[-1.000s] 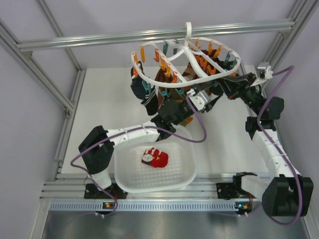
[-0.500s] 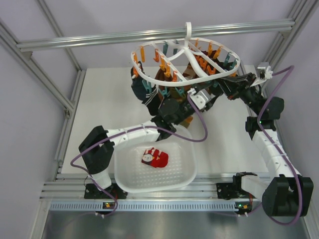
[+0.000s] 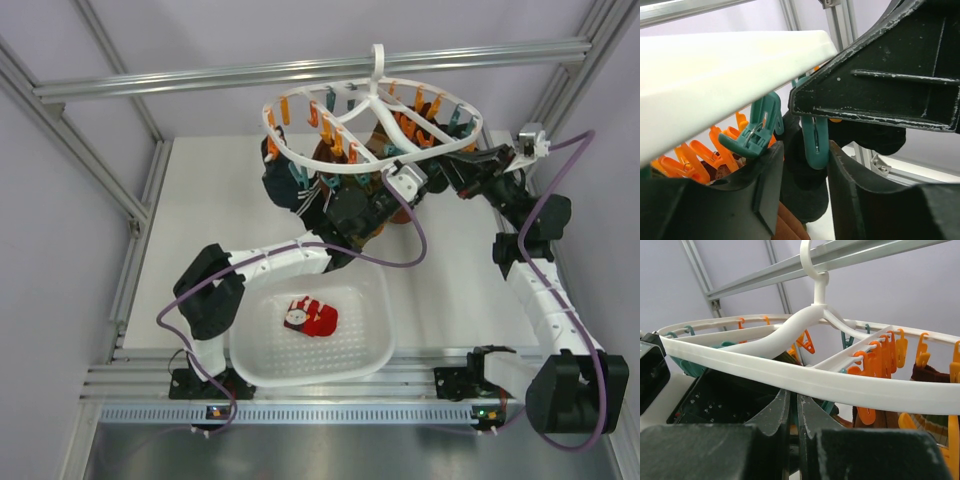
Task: Clip the socks to the hanger
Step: Open the clamp at the hanger.
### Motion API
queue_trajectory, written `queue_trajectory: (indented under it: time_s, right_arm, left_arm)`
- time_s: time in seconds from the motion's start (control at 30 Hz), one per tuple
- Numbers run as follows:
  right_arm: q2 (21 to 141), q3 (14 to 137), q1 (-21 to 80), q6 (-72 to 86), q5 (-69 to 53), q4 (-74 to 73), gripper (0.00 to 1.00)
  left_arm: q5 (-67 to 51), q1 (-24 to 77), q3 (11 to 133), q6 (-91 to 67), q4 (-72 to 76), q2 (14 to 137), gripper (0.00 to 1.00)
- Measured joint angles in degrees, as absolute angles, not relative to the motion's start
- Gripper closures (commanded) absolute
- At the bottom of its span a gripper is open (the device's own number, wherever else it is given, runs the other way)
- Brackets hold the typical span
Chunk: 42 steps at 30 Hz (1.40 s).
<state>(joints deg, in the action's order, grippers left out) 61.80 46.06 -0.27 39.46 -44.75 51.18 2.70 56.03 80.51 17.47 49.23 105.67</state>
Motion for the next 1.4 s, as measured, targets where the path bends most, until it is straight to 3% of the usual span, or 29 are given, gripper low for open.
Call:
queue_trajectory:
  time_s: [0.23,0.27,0.33,0.37,0.43,0.53,0.63,0.83,1.4]
  right_arm:
    - [61.82,46.00,-0.19,39.70,-45.06,51.13,0.73]
    - [61.78,45.78,-0.16,39.75,-45.10,51.24,0.57]
    - [61.41,45.43,-0.12,39.79,-45.80,51.64,0.39]
    - [61.17,45.23,-0.01,39.83,-46.28,51.88,0.16]
    - [60.18,44.49,0.40,39.48,-46.92,52.58,0.10]
    - [58.33,43.00,-0.43,37.87,-46.83,52.64,0.10]
    - [56.82,41.12,-1.30,35.35,-46.15,52.88,0.27]
    - [58.46,39.09,-3.68,34.76,-43.90,54.37,0.46]
    - [62.70,39.53,-5.32,39.64,-44.25,61.87,0.46]
  left_arm:
    - [2.48,56.14,80.51,16.62,48.84,105.67,0.73]
    - [2.66,56.03,80.51,16.56,48.86,105.67,0.77]
    - [2.70,55.68,80.51,16.36,48.73,105.71,0.80]
    - [2.72,55.51,80.51,16.36,48.69,105.71,0.83]
    - [2.61,55.24,80.51,16.19,48.64,105.73,0.85]
    - [2.22,55.20,80.44,16.19,48.77,105.73,0.87]
    - [1.93,55.22,80.34,16.08,48.84,105.73,0.88]
    - [0.91,55.11,80.03,14.85,50.15,105.73,0.93]
    - [-1.98,54.39,79.02,11.86,53.39,106.24,0.97]
